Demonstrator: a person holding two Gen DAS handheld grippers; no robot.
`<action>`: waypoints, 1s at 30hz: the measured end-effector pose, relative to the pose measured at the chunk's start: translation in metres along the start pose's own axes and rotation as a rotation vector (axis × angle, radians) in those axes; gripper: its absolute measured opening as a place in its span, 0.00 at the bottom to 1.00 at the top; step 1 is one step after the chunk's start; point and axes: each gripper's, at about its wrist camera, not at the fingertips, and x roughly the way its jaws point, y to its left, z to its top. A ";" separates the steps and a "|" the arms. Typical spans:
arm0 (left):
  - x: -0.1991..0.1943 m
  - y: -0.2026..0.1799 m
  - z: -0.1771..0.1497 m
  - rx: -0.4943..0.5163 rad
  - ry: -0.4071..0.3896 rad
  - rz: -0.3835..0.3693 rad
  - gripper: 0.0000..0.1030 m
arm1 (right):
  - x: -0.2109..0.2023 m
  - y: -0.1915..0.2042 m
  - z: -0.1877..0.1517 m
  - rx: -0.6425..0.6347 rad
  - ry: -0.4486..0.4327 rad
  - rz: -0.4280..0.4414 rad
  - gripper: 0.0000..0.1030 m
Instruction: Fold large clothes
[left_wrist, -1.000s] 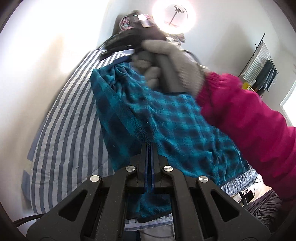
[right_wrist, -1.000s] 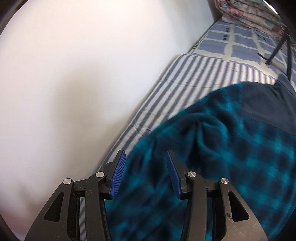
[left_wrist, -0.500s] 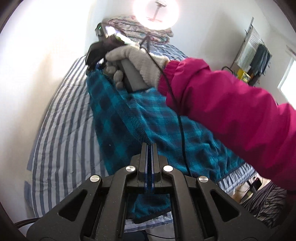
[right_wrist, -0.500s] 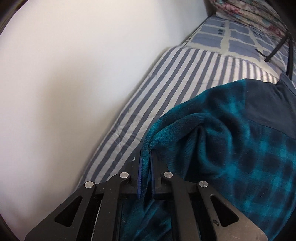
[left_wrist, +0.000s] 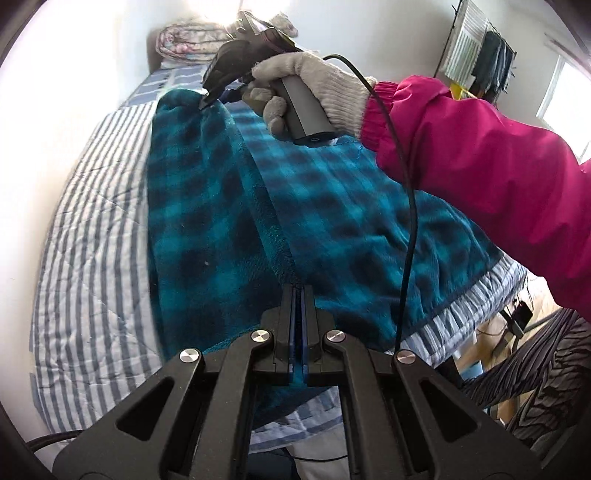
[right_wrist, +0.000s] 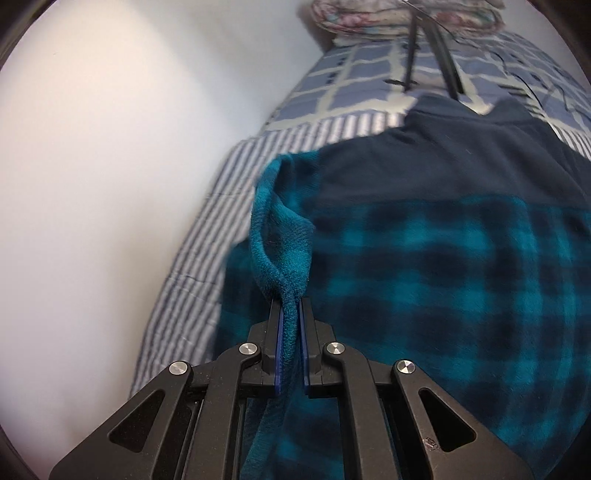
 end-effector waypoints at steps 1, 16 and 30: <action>0.000 -0.001 0.000 0.002 0.001 0.004 0.00 | 0.002 -0.007 -0.002 0.014 0.006 -0.006 0.06; -0.043 0.024 -0.008 -0.079 -0.071 -0.075 0.41 | -0.064 -0.020 -0.057 -0.053 0.014 -0.128 0.11; -0.023 0.122 -0.053 -0.528 0.004 -0.084 0.41 | -0.131 0.016 -0.157 -0.210 0.030 0.030 0.10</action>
